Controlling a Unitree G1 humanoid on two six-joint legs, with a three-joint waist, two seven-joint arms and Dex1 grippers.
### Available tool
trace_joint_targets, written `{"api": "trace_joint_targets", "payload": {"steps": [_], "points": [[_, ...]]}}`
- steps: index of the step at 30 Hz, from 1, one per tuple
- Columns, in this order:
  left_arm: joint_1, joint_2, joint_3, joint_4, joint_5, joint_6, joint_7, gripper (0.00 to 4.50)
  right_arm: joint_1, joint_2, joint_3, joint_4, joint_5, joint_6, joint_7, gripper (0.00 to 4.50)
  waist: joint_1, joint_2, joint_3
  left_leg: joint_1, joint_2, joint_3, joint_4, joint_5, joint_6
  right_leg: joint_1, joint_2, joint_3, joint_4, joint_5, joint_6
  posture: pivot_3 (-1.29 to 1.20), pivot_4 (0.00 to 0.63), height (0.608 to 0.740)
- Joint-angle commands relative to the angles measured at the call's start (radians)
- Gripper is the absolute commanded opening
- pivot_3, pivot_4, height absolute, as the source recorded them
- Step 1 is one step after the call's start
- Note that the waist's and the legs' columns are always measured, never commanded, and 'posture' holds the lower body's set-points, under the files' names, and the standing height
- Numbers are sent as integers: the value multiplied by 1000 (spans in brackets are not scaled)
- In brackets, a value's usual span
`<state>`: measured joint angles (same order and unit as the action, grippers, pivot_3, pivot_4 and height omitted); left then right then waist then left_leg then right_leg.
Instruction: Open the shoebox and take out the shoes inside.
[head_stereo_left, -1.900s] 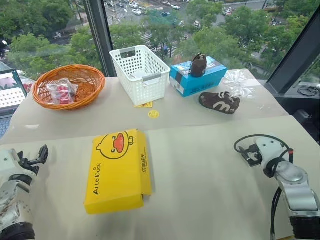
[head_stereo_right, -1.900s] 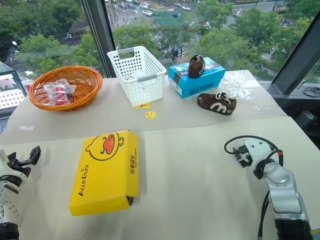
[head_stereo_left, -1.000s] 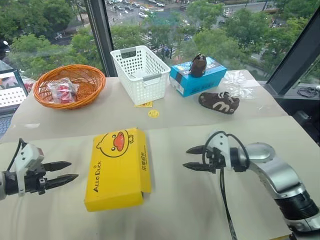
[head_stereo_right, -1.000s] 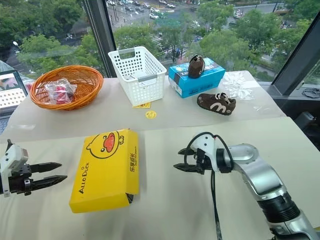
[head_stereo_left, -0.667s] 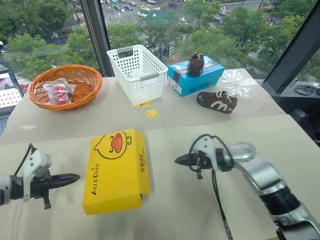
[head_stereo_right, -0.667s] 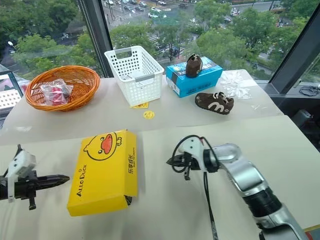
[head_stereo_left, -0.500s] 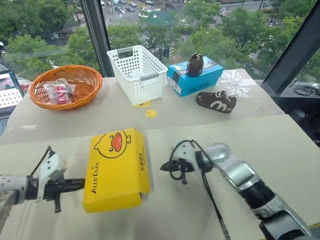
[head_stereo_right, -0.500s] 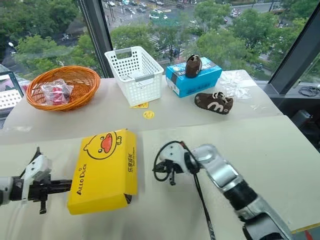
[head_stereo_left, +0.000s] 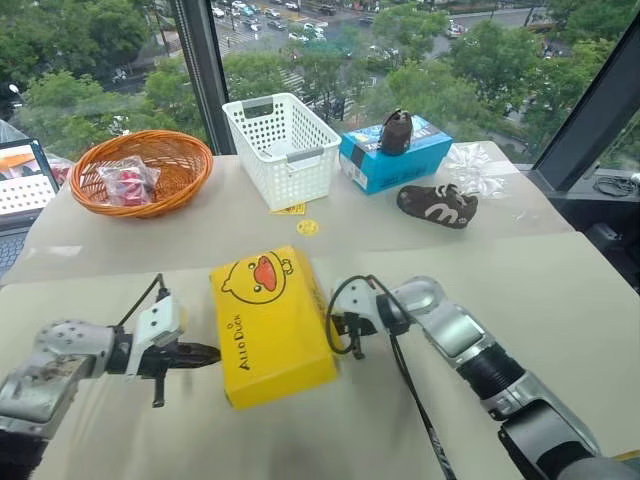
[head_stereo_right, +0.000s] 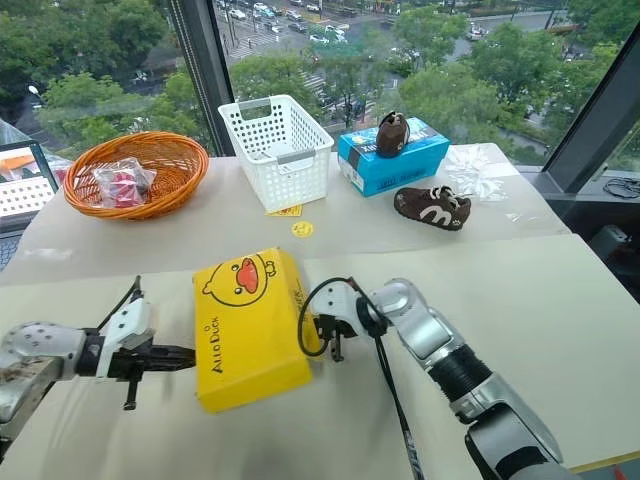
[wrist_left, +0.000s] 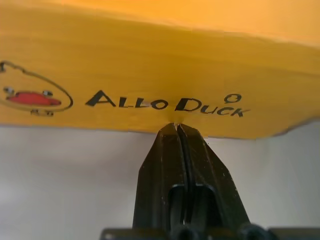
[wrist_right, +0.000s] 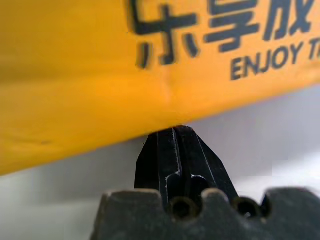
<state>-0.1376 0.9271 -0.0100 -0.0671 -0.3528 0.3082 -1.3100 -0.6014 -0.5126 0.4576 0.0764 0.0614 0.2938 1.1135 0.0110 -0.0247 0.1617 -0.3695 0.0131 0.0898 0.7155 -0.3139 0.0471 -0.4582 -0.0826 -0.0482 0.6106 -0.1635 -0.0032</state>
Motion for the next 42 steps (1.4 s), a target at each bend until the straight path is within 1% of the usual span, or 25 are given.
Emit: {"api": "trace_joint_targets", "payload": {"steps": [1, 7, 12, 18, 20, 23, 26, 30, 32, 34, 35, 38, 40, 42], "points": [[-94, -38, -76, 71, 56, -66, -31, 37, 32, -47, -66, -99, 25, 31, 1, 49, 1, 0, 0, 0, 0, 0, 0, 0, 0, 0, 0, 0, 0, 0, 0, 0, 150, 731], [-288, -134, -189, 262, 146, -171, -87, 37, 121, -119, -138, -230, 45, 108, -14, 49, 2, 0, 0, 0, 0, 0, 1, -1, 1, 0, 2, 1, 0, 0, 0, 0, 150, 731], [-422, -193, -232, 438, 209, -263, -127, 37, 159, -135, -161, -289, 49, 153, -41, 49, 1, 0, 0, -1, 0, 0, 5, -2, 3, 1, 3, 2, 0, 0, 1, 0, 150, 731], [-572, -207, -226, 674, 285, -379, -111, 37, 173, -132, -178, -316, 59, 184, -72, 49, -1, -1, 0, -2, 2, -1, 10, -2, 4, 1, 4, 2, 1, 2, 1, 0, 150, 731], [-600, -209, -225, 720, 302, -413, -104, 37, 172, -134, -180, -314, 61, 187, -76, 49, -4, -1, 0, -2, 2, -1, 11, -2, 4, 1, 4, 2, 2, 2, 1, 0, 150, 731], [-607, -216, -224, 735, 301, -427, -114, 37, 169, -132, -178, -312, 63, 189, -78, 49, -5, -1, 0, -3, 2, -1, 11, -2, 4, 1, 4, 2, 1, 2, 1, 0, 150, 731], [-572, -206, -218, 694, 291, -424, -124, 37, 172, -137, -177, -319, 65, 189, -70, 49, -5, -1, 0, -4, 2, -1, 11, -3, 5, 0, 4, 2, 1, 2, 1, 0, 150, 731], [-518, -167, -177, 646, 276, -415, -113, 37, 183, -173, -197, -319, 77, 176, -40, 49, -6, -1, 0, -4, 2, 0, 11, -4, 6, 0, 4, 3, 0, 2, 2, 0, 150, 731], [-440, -101, -103, 568, 221, -369, -115, 37, 183, -223, -225, -285, 82, 146, -6, 49, -12, -1, 0, -4, 2, 0, 11, -4, 7, 0, 4, 3, 0, 2, 2, 0, 150, 731], [-352, -41, -22, 465, 152, -300, -117, 37, 179, -263, -243, -251, 91, 115, 23, 49, -24, -1, 0, -4, 3, 1, 11, -4, 7, -1, 4, 4, 0, 2, 2, 0, 150, 731], [-297, -13, 31, 394, 101, -236, -114, 37, 166, -268, -246, -224, 95, 99, 33, 49, -28, -1, 1, -4, 3, 1, 10, -4, 7, -1, 4, 4, 0, 2, 2, 0, 150, 731], [-112, 62, 212, 171, -52, -26, -88, 37, 108, -255, -238, -115, 95, 43, 66, 49, -28, -2, 2, -4, 4, 1, 10, -5, 7, -2, 3, 4, 0, 1, 3, 0, 150, 731], [43, 76, 374, 14, -143, 105, -50, 37, 41, -210, -225, -7, 93, 0, 92, 49, -34, -2, 3, -4, 4, 2, 10, -5, 7, -2, 3, 5, 0, 1, 3, 0, 150, 731], [143, 55, 493, -107, -245, 230, 6, 37, -18, -164, -219, 86, 94, -31, 111, 49, -34, -2, 3, -2, 4, 3, 10, -5, 7, -2, 3, 6, 1, 0, 4, 0, 150, 731]]}}
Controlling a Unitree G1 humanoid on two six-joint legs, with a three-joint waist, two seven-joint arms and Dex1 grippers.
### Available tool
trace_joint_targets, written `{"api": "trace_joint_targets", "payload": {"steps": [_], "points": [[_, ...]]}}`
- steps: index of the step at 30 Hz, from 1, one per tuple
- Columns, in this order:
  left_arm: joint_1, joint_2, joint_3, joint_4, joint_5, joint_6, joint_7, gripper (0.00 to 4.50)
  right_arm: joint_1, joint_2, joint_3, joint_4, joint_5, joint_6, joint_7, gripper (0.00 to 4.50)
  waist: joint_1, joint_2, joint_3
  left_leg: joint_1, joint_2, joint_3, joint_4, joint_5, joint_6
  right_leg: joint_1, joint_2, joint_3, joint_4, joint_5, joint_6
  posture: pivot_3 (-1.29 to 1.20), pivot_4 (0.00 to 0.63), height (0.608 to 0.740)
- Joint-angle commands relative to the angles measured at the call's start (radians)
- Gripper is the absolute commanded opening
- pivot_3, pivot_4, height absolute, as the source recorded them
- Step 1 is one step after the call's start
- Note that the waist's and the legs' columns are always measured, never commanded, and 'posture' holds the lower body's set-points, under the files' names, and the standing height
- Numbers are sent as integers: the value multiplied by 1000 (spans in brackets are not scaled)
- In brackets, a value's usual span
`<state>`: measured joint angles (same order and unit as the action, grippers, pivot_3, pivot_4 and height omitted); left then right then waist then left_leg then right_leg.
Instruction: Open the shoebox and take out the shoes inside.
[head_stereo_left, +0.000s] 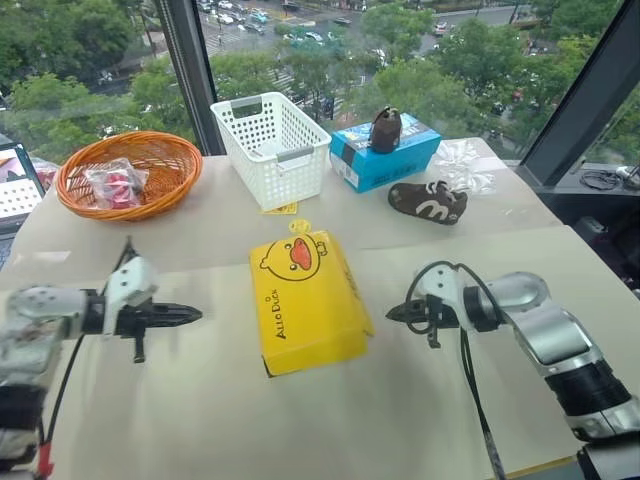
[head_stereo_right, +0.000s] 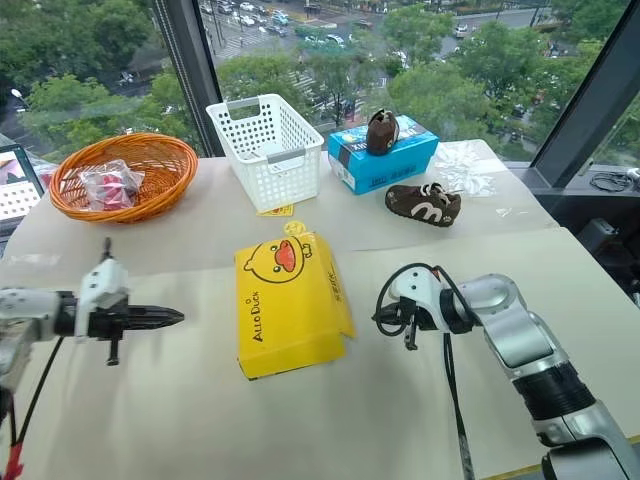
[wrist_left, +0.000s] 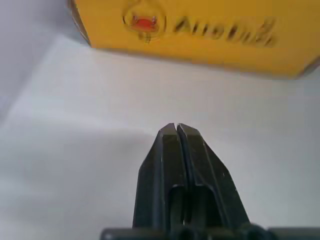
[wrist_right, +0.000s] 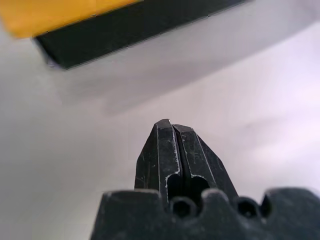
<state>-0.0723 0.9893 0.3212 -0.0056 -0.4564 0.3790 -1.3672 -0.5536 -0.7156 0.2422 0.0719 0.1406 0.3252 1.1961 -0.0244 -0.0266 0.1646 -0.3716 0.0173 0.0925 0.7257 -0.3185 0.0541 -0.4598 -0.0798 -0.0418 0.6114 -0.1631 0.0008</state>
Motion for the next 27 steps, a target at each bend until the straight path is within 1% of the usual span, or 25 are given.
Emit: {"api": "trace_joint_targets", "payload": {"steps": [1, 3, 5, 8, 11, 16, 22, 25, 27], "points": [[123, -20, 200, -220, -176, 201, 83, 37, -87, 55, 1, 127, 9, -81, 36, 49, 4, 0, 0, 0, 0, 0, 0, 0, 0, 0, 0, 0, 0, 0, 0, 0, 150, 731], [242, -72, 281, -345, -238, 259, 128, 37, -133, 89, 15, 201, -7, -120, 50, 49, 12, 1, 1, 1, 0, -1, 0, 1, -1, 1, 0, -1, 1, 0, 0, 0, 150, 731], [346, -119, 337, -438, -281, 294, 159, 37, -163, 113, 25, 250, -12, -148, 70, 49, 15, 1, 1, 1, -1, -1, -1, 1, -2, 1, 0, 0, 1, 1, -2, 0, 150, 731], [475, -190, 368, -519, -288, 285, 198, 37, -192, 135, 37, 303, -24, -188, 102, 49, 22, 1, 1, 1, -2, -2, -2, 3, -5, 1, -1, -1, 1, 1, -2, 0, 150, 731], [544, -240, 370, -558, -289, 259, 225, 37, -210, 148, 40, 335, -23, -208, 126, 49, 19, 1, 1, 2, -2, -1, -3, 3, -5, 1, -1, 0, 0, 1, -3, 0, 150, 731], [607, -298, 337, -605, -293, 226, 259, 37, -232, 164, 48, 380, -40, -238, 153, 49, 19, 1, 1, 2, -2, -1, -4, 2, -5, 1, 0, 0, 0, 0, -8, 0, 150, 731], [606, -321, 328, -616, -297, 177, 282, 37, -268, 174, 36, 348, -23, -222, 186, 49, 13, 1, 1, 3, -1, -1, -4, 3, -5, 1, 2, 0, 0, 0, -10, 0, 150, 731], [610, -342, 318, -607, -267, 104, 273, 37, -291, 180, 25, 293, 12, -181, 218, 49, 12, 1, 1, 3, -1, -1, -5, 3, -5, 1, 2, 0, 0, 1, -9, 0, 150, 731], [590, -379, 298, -595, -228, 20, 288, 37, -303, 188, 19, 267, 33, -154, 233, 49, 10, 1, 1, 3, -1, -1, -5, 3, -5, 1, 2, 0, 0, 2, -8, 0, 150, 731]]}}
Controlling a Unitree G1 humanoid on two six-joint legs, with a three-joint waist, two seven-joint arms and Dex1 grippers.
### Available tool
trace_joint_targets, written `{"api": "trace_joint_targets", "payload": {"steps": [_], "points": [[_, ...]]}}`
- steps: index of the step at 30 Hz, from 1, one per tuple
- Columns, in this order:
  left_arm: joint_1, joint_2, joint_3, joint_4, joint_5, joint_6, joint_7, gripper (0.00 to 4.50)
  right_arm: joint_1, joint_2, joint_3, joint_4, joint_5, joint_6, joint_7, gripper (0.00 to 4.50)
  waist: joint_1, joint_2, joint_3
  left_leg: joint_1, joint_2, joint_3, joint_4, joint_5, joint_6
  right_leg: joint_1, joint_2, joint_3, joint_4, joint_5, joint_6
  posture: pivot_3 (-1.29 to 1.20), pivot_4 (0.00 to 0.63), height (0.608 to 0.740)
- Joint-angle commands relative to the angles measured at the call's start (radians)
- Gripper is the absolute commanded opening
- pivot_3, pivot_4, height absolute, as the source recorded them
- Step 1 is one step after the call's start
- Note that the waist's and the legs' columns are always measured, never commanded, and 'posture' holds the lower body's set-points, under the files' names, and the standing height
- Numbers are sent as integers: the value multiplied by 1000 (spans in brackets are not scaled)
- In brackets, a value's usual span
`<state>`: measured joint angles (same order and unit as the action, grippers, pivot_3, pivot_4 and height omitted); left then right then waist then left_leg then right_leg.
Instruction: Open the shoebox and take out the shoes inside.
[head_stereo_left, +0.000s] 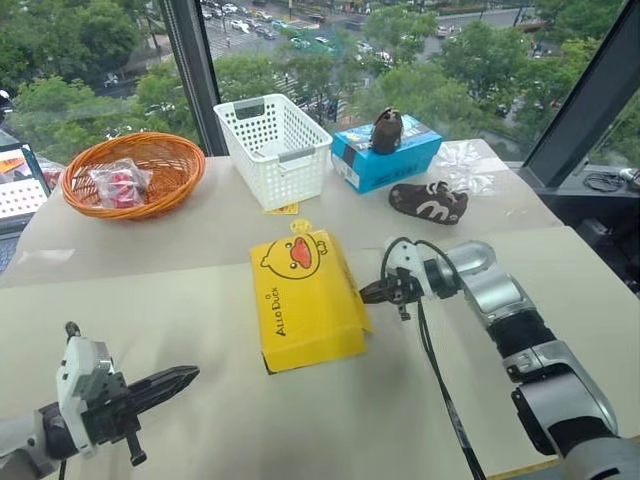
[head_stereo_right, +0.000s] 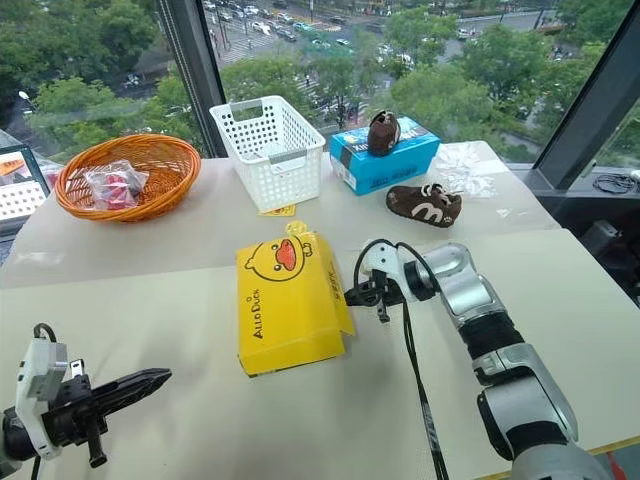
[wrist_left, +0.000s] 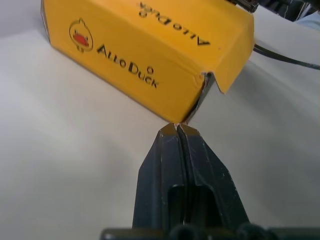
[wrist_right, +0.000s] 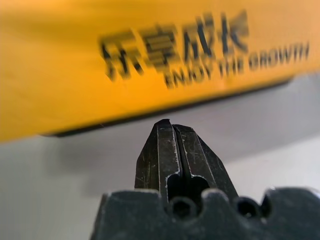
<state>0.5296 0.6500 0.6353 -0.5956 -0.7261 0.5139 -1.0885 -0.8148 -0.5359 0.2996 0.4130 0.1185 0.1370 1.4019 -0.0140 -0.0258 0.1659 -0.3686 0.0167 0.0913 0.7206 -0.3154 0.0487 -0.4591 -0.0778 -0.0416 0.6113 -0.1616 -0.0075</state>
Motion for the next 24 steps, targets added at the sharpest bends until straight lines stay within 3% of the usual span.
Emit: {"api": "trace_joint_targets", "payload": {"steps": [1, 7, 15, 21, 24], "points": [[-25, -69, -34, -1, 61, -159, 25, 37, -49, 13, -40, -84, 65, 49, 30, 49, -1, 0, 0, 0, 0, 0, -1, 0, 0, 0, 0, 0, 0, 0, 0, 0, 150, 731], [23, -148, -142, 11, 161, -343, 1, 37, -68, 23, -38, -82, 79, 73, 31, 49, 1, -1, -1, 0, 0, 0, -2, 0, 0, 0, -1, 0, -1, 1, 1, 0, 150, 731], [153, -135, -101, -25, 108, -404, -40, 37, -76, 17, -42, -75, 84, 72, 47, 49, 1, -1, -1, 0, 0, 1, -4, 0, 1, -1, -1, 0, -2, -1, -2, 0, 150, 731], [220, -136, -84, -74, 78, -410, -30, 37, -116, 31, -82, -97, 196, 139, 139, 49, 0, -1, 0, 0, 0, 1, -4, 0, 1, -1, 0, 0, -2, -1, -1, 0, 150, 731], [241, -140, -72, -90, 76, -417, -23, 37, -184, 91, -107, -78, 265, 192, 149, 49, -5, -1, 0, 0, 0, 0, -4, 0, 1, -1, 0, 0, -1, -1, -1, 0, 150, 731]]}}
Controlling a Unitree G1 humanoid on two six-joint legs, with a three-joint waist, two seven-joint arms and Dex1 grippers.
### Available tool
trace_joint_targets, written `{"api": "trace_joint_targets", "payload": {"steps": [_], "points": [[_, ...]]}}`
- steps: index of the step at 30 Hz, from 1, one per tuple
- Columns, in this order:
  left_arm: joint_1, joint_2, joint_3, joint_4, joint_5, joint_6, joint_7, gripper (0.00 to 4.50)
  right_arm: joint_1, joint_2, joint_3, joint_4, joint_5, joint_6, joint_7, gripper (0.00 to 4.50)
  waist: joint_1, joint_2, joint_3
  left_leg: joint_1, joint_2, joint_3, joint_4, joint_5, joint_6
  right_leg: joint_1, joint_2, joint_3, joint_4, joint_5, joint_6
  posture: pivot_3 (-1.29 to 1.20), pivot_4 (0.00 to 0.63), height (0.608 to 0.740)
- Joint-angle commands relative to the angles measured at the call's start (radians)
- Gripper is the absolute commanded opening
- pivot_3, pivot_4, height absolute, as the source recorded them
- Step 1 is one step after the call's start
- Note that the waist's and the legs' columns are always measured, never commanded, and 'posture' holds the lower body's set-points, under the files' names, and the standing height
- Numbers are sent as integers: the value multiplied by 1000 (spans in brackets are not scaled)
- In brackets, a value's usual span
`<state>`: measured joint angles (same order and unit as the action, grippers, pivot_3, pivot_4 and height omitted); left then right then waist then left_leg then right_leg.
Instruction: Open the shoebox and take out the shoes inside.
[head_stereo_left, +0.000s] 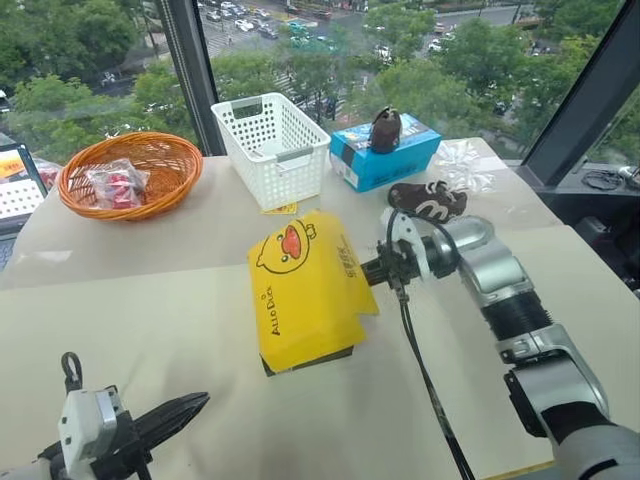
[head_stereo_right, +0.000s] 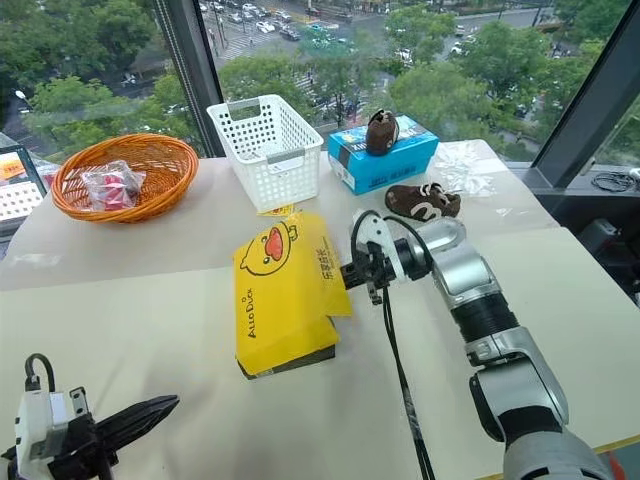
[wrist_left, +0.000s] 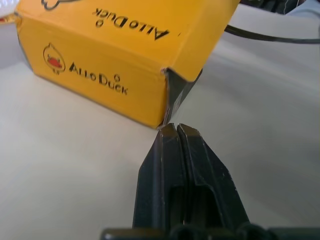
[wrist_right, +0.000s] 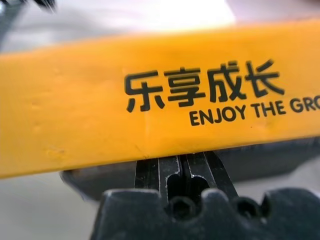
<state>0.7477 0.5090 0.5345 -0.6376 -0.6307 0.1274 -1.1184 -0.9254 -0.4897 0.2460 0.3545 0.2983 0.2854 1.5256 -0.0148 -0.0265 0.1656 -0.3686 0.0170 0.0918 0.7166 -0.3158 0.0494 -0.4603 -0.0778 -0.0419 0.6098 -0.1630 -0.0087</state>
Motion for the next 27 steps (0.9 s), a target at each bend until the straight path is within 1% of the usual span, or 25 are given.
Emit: {"api": "trace_joint_targets", "payload": {"steps": [1, 4, 9, 12, 14, 17, 18, 23, 27], "points": [[35, -1, 32, -55, -18, -33, 9, 37, -103, 75, -62, -23, 112, 60, 27, 49, -6, 0, 0, 0, 0, 1, -1, 0, 0, -1, 0, 1, 0, 0, 0, 0, 150, 731], [70, -8, 39, -74, -23, -38, 12, 37, -177, 149, -68, -25, 146, 81, 10, 49, -8, 0, 0, 0, 1, 1, -1, 0, 0, -1, 1, 0, 1, 1, 0, 0, 150, 731], [108, -16, 53, -104, -38, -45, 27, 37, -252, 271, -26, 11, 94, 4, -50, 49, -2, 1, 0, 0, 1, 0, -3, 0, -1, -2, 0, -1, 1, 1, 0, 0, 150, 731], [139, -25, 88, -112, -52, -54, 30, 37, -280, 369, 17, 55, 41, -65, -94, 49, -3, 1, 0, -1, 1, 1, -3, 0, -1, -3, 0, -1, 0, 1, 1, 0, 150, 731], [156, -28, 121, -109, -60, -60, 35, 37, -286, 417, 40, 99, 5, -111, -113, 49, -6, 0, 0, -1, 1, 1, -3, 0, -1, -3, 0, -1, 0, 0, 0, 0, 150, 731], [208, -41, 207, -101, -100, -67, 26, 37, -287, 506, 94, 196, -64, -196, -151, 49, -8, 0, 0, -1, 1, 1, -3, 0, -1, -4, 0, -1, 0, -1, -2, 0, 150, 731], [217, -42, 221, -99, -105, -68, 24, 37, -290, 523, 99, 221, -77, -215, -155, 49, -10, 0, 0, -1, 1, 1, -3, 0, -2, -4, 0, -2, 0, -3, -5, 0, 150, 731], [267, -30, 345, -77, -170, -54, 12, 37, -306, 613, 155, 387, -181, -326, -204, 49, -12, 0, 1, -2, 1, 0, -3, 1, -3, -5, 0, -2, 1, -5, -7, 0, 150, 731], [289, -16, 412, -87, -209, -38, 16, 37, -310, 645, 185, 493, -252, -407, -225, 49, -12, 0, 1, -2, 1, 0, -3, 1, -3, -5, 0, -3, 1, -6, -8, 0, 150, 731]]}}
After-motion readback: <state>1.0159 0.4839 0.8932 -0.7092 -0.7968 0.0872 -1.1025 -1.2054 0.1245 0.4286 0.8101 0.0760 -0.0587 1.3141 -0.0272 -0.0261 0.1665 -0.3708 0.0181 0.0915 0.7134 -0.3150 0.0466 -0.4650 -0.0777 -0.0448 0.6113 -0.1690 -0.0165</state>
